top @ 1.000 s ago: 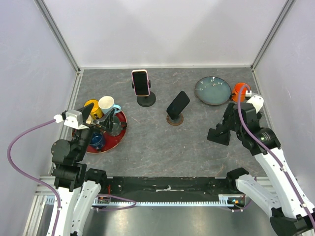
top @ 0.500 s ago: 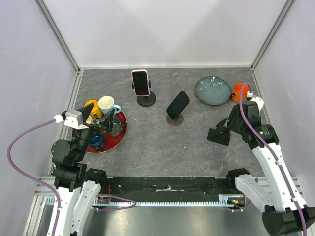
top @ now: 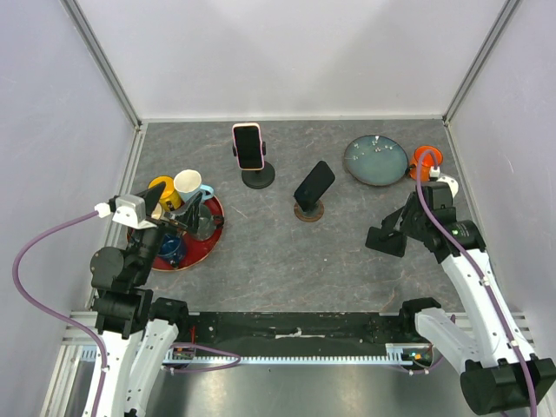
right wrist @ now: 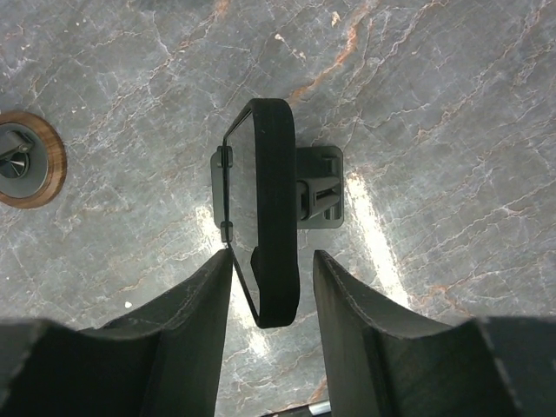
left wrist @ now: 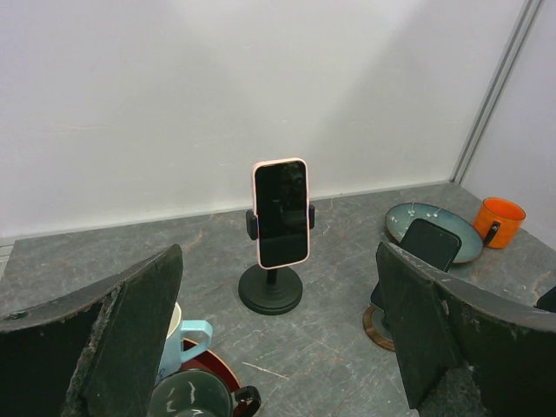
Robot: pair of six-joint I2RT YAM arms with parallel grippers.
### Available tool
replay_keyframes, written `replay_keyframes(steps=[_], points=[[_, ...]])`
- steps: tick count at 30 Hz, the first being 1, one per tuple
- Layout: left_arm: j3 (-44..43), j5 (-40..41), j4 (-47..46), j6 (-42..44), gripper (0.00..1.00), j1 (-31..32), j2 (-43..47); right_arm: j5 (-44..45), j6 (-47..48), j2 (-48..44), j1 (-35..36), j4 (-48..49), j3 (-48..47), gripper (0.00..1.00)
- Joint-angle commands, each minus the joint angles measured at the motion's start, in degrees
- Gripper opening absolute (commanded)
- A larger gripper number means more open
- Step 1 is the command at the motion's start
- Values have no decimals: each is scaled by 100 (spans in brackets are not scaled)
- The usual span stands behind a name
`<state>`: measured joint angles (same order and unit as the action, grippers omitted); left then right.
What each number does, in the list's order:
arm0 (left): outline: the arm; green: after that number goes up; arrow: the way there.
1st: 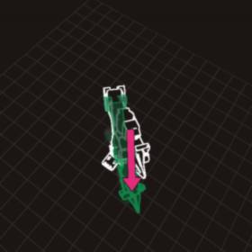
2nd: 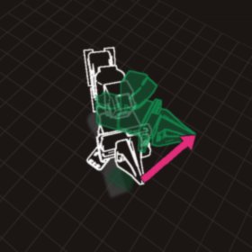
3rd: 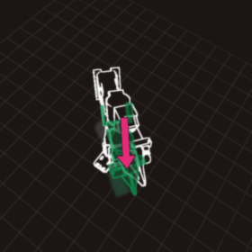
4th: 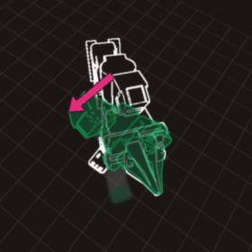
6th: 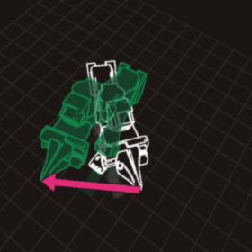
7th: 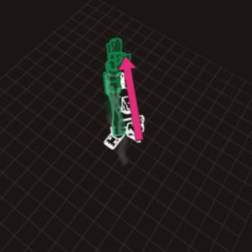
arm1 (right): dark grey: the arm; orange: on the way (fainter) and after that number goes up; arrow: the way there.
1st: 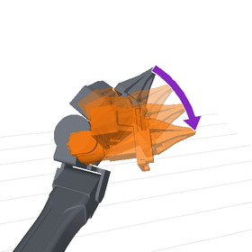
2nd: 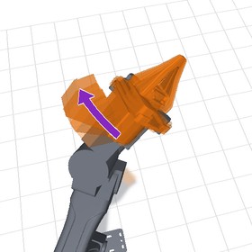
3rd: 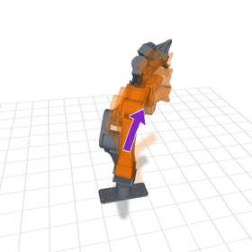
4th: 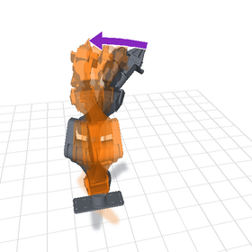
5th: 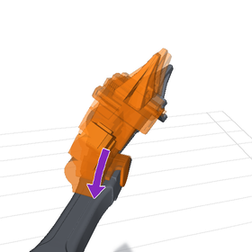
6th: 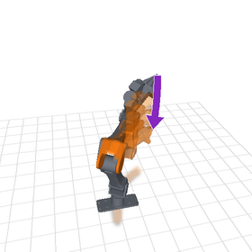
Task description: Remove the phone from the phone stand
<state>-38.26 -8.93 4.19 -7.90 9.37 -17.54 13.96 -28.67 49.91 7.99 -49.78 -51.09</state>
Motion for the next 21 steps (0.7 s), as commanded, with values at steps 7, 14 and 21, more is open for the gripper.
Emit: replay_keyframes(steps=[7,14,21], points=[[-6,-30,-111,-168,100,-31,-21,213,45,-166,-34,320,-94,40],[-6,-118,-137,-185,100,-31,-92,204,98,-262,-43,311,-304,23],[-15,-258,-172,-194,100,-40,-153,151,194,-315,10,285,-533,0]])
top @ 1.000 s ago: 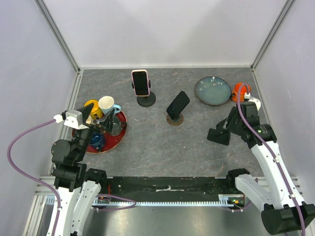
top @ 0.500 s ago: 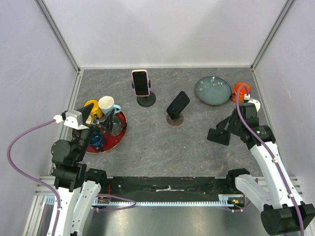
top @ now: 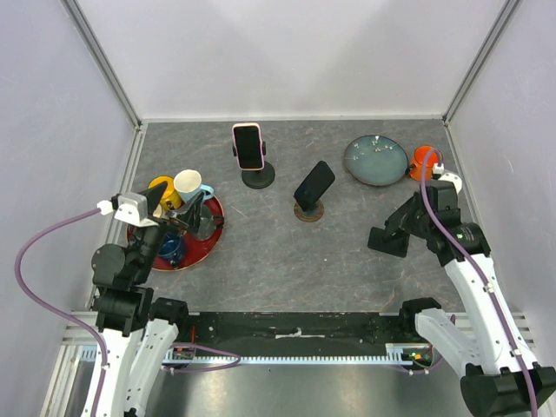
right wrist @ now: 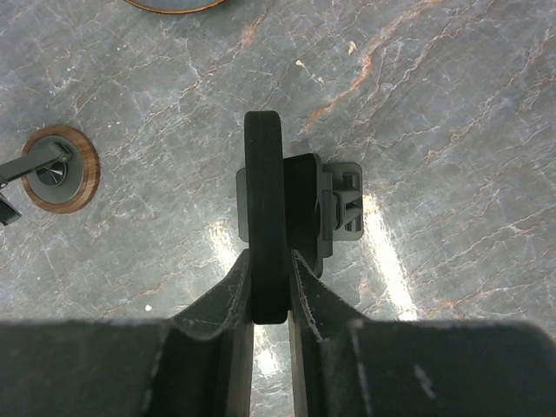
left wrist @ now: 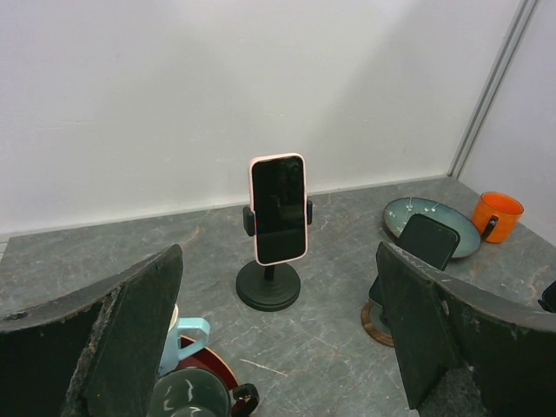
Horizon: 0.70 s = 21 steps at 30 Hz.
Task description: Remove the phone from the phone stand
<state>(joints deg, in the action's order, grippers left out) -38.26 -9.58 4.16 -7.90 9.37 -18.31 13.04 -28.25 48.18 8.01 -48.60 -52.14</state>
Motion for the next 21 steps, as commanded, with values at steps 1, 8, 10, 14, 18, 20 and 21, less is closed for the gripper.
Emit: replay_keyframes(steps=[1,8,10,14,18,20,21], points=[[-6,-210,-170,-194,100,-31,-94,243,179,-169,16,158,-455,0],[-24,-325,-223,-273,100,-40,-243,181,320,-248,130,131,-858,0],[-24,-360,-241,-334,100,-31,-348,181,390,-292,174,114,-947,0],[-120,-561,-223,-370,100,-31,-629,103,583,-397,341,193,-1105,0],[-427,-913,-39,-405,100,-31,-1095,-336,820,-582,491,474,-1088,0],[-524,-1001,127,-458,100,-31,-1289,-722,900,-617,535,623,-1044,0],[-603,-1036,181,-458,100,-23,-1438,-889,935,-652,552,684,-1009,0]])
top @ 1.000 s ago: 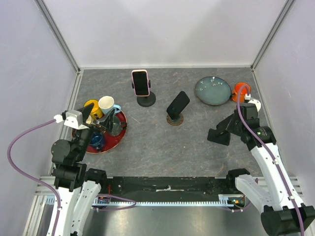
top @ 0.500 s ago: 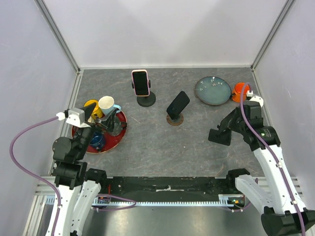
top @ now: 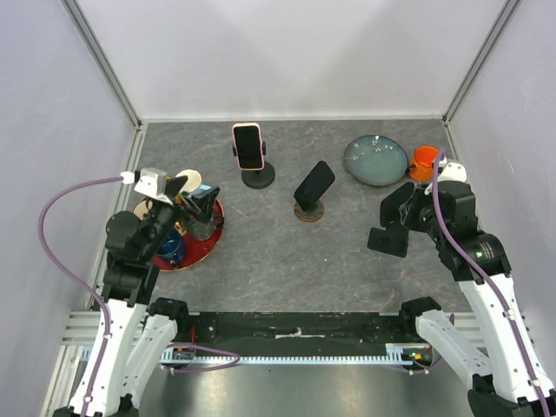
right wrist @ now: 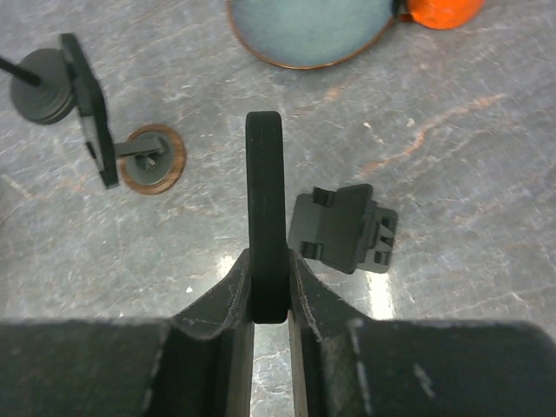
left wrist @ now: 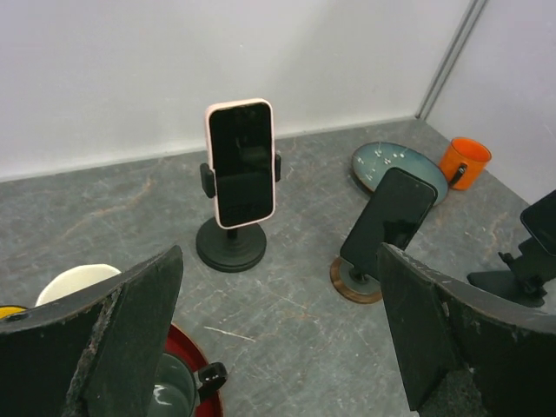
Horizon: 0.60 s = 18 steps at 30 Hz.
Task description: Remove the phone from the phone stand
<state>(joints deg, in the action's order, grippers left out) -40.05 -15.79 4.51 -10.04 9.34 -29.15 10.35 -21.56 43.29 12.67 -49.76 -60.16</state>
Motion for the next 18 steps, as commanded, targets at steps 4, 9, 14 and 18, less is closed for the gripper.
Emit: replay_keyframes(steps=[4,9,14,18], points=[[-565,-767,331,-349,100,15,-741,-1420,293,-277,122,1248,65,0],[-811,-944,620,-323,100,471,-1268,-2519,232,-312,122,1697,364,0],[-960,-452,770,-165,100,1401,-1681,-3265,-163,-207,122,2154,681,0],[-1004,-355,779,-208,100,1807,-1945,-3635,-348,-75,140,2452,892,0]])
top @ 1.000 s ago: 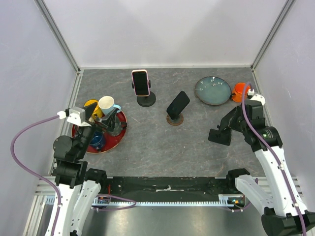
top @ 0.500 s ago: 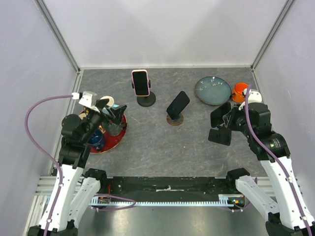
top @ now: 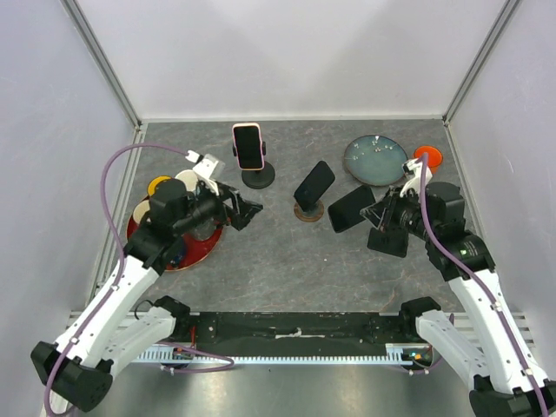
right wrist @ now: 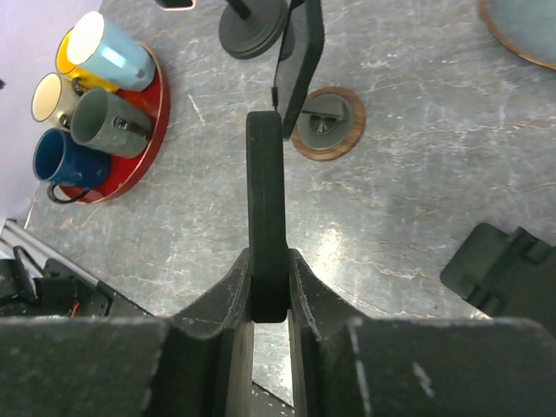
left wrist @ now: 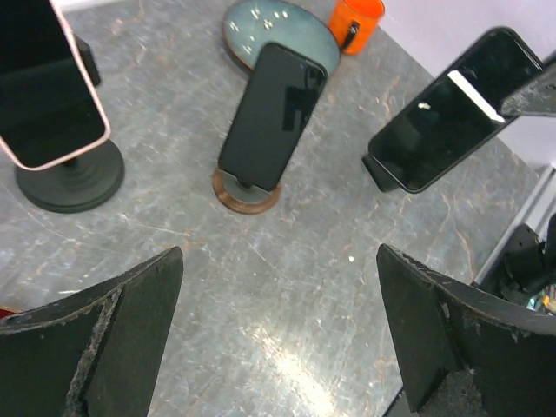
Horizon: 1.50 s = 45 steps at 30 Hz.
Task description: Remove the phone from the phone stand
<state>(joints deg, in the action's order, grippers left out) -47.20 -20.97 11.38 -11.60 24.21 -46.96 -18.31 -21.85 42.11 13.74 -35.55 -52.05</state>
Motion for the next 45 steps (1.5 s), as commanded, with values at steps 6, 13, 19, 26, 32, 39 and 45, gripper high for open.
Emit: replay_keyframes(steps=[6,13,19,26,32,39,45], points=[[-351,620,-21,-1,100,1164,-550,-1333,-697,236,120,1628,493,0],[-465,1393,-303,289,100,2245,-1034,-1597,-1041,605,270,2061,723,0],[-685,1815,-338,439,100,2896,-1535,-1738,-1418,799,472,2561,916,0],[-931,2536,-206,974,100,3564,-2027,-1895,-1682,1010,762,3045,1118,0],[-967,2783,-171,1151,100,3749,-2124,-2072,-1779,1107,920,3282,1180,0],[-1116,2844,22,1309,100,3863,-2387,-2151,-1929,1177,1052,3485,1259,0],[-1291,3203,215,1344,100,3960,-2660,-2142,-1955,1238,1149,3520,1259,0]])
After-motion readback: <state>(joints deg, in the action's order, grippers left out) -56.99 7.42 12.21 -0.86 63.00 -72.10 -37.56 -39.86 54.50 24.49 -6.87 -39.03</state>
